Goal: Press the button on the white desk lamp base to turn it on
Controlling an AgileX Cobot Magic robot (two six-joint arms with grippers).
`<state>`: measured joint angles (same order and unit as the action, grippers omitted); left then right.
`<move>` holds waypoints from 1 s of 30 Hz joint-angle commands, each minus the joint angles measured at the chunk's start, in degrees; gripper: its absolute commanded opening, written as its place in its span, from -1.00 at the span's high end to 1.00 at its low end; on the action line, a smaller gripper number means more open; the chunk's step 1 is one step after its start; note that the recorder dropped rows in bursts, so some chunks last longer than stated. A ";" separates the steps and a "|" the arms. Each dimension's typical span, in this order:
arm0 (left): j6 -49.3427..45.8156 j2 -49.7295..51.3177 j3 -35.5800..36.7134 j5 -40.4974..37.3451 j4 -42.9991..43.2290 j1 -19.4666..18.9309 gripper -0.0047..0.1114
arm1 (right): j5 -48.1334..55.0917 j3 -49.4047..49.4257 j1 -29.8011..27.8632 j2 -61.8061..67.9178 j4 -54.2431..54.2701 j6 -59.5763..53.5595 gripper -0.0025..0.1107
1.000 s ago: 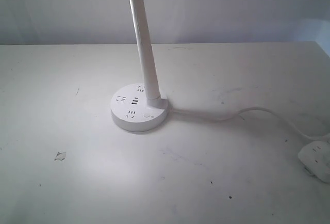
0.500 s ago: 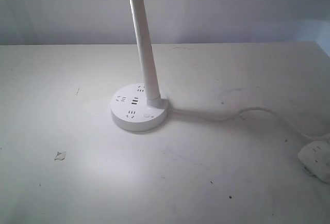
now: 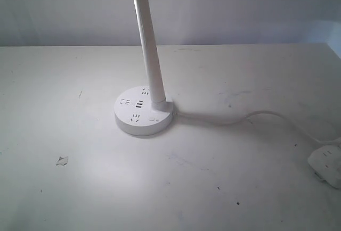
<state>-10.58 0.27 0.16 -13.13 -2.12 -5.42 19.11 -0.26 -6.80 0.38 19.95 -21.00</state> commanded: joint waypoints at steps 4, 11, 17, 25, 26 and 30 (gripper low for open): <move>0.04 -0.27 -0.16 0.25 -0.29 -0.14 0.90 | 0.07 0.26 0.09 -0.38 -11.47 16.95 0.96; 0.04 -0.27 -0.16 0.25 -0.29 -0.14 0.90 | 0.61 0.26 0.09 -0.38 -11.22 16.25 0.96; 0.04 -0.27 -0.16 0.25 -0.29 -0.14 0.90 | 0.61 0.26 0.09 -0.38 -11.27 16.25 0.96; 0.04 -0.27 -0.16 0.25 -0.29 -0.14 0.90 | 0.61 0.26 0.09 -0.38 -11.27 16.25 0.96; 0.04 -0.27 -0.16 0.25 -0.29 -0.14 0.90 | 0.61 0.26 0.09 -0.38 -11.27 16.25 0.96; 0.04 -0.27 -0.16 0.25 -0.29 -0.14 0.90 | 0.61 0.26 0.09 -0.38 -11.27 16.25 0.96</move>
<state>-10.58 0.27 0.16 -13.13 -2.12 -5.42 19.70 -0.26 -6.80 0.38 8.97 -5.13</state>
